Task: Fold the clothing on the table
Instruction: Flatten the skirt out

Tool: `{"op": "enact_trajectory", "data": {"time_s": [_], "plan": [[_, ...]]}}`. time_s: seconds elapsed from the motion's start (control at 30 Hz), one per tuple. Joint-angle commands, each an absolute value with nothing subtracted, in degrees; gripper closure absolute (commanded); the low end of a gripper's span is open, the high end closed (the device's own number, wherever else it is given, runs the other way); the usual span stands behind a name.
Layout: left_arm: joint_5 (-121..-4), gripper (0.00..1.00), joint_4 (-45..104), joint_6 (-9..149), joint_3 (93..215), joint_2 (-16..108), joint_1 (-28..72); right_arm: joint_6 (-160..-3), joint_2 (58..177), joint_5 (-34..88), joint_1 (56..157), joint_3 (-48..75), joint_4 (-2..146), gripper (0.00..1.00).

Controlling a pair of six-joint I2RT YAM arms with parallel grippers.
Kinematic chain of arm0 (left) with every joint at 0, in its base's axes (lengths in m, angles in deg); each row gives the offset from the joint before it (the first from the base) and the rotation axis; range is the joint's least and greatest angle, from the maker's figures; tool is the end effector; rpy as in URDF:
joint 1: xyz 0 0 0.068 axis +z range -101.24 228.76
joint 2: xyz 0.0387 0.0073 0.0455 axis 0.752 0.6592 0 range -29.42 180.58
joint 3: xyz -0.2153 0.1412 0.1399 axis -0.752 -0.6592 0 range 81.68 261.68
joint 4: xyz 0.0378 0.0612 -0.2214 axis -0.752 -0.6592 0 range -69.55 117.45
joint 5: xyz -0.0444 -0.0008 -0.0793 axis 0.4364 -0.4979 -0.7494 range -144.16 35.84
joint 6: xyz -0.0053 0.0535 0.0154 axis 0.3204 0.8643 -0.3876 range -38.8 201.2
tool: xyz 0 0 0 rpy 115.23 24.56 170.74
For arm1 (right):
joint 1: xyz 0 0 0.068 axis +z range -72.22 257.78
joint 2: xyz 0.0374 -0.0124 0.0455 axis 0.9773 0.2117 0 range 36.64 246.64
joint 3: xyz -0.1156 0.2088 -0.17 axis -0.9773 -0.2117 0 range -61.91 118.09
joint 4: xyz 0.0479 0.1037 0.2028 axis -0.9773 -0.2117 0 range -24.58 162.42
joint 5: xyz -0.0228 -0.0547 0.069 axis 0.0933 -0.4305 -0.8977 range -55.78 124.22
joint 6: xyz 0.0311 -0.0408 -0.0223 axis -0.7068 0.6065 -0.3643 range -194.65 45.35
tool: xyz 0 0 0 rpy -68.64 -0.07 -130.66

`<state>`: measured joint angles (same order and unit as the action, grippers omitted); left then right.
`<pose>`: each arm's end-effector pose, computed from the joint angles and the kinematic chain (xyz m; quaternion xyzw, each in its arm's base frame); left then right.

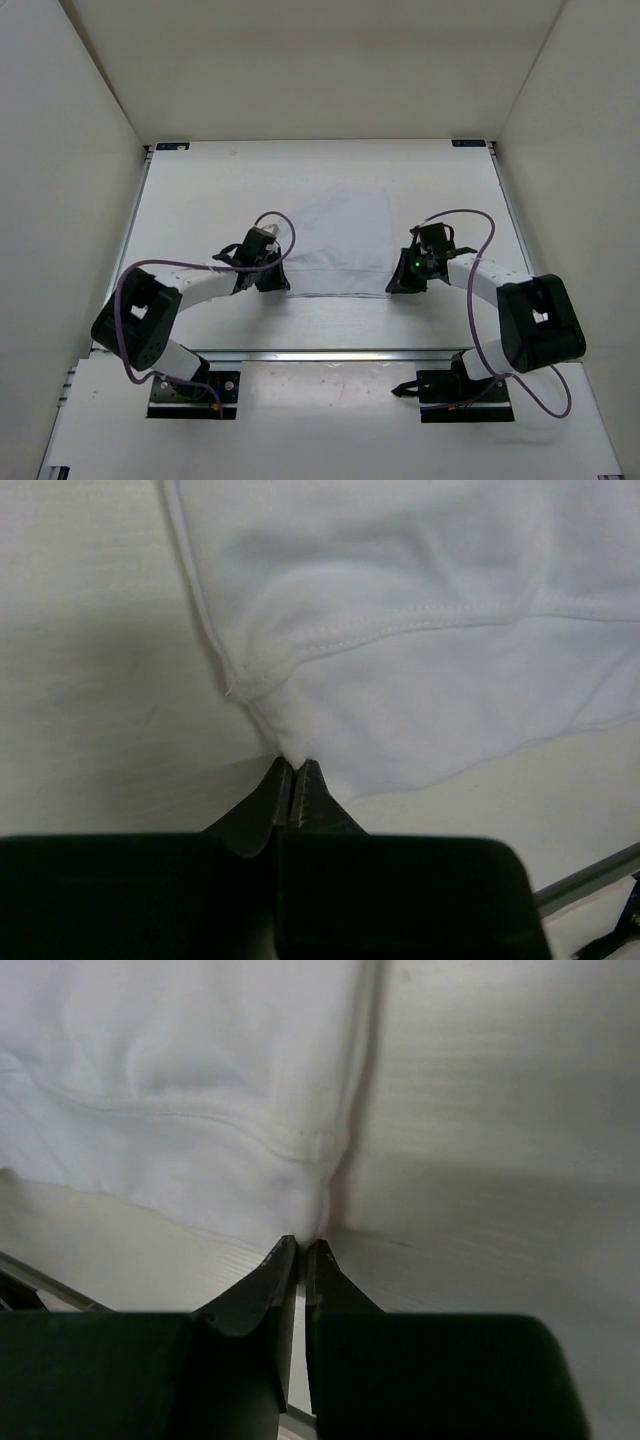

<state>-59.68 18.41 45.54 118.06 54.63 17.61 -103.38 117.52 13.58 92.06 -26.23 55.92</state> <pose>0.2041 -0.1277 0.1849 -0.0238 0.9568 -0.1960 0.2135 0.2104 0.0677 0.1881 0.0765 0.9519 0.2498 0.1601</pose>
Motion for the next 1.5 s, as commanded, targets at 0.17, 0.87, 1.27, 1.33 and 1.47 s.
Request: {"op": "enact_trajectory", "data": {"time_s": [0.17,0.87,1.27,1.33,1.47], "plan": [[-64.8,1.0,10.57,45.43,135.61,50.75,21.95,-99.88,113.73,10.23,89.91,-5.86,46.24,1.0],[-71.02,1.0,8.35,39.01,149.98,37.1,34.15,-108.4,100.69,0.21,84.89,7.43,51.66,1.0],[-70.52,1.0,5.31,46.2,183.23,60.3,35.58,-102.6,126.2,1.7,85.25,47.66,43.06,1.0],[-70.16,1.0,3.89,47.0,187.4,62.08,35.58,-103.39,126.47,0.12,83.94,47.87,45.16,1.0],[-71.99,1.0,7.31,46.05,180.24,61.38,37.15,-104.97,125.51,-3.83,80.69,38.92,49.03,1.0]]}}
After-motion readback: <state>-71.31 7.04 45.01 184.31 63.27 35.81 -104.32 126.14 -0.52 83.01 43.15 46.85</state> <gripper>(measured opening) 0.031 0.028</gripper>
